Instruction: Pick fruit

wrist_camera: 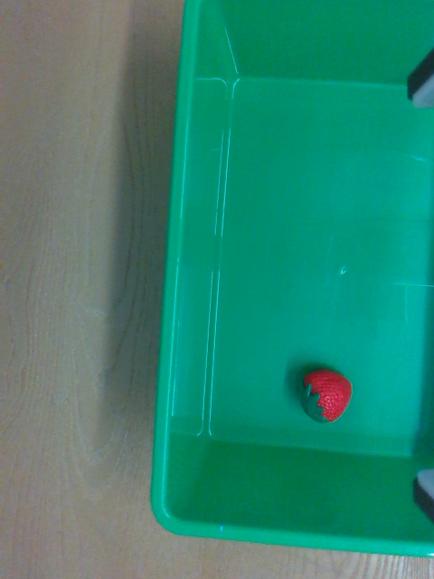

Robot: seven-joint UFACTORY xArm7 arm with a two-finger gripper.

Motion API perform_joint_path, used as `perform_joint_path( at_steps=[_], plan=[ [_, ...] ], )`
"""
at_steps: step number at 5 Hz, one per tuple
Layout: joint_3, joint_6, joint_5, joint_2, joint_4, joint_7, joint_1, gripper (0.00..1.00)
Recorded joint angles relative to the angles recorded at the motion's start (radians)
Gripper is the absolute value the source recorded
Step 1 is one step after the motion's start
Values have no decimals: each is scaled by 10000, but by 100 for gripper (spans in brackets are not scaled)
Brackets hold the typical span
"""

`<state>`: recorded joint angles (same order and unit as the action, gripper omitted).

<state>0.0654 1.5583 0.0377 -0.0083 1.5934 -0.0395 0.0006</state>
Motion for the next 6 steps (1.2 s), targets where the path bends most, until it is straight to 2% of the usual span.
perform_joint_path(
  at_steps=[5, 6],
  plan=[
    [38, -282, -1, 87, -202, -67, 24, 0],
    [67, -494, -2, 153, -353, -117, 42, 0]
  ],
)
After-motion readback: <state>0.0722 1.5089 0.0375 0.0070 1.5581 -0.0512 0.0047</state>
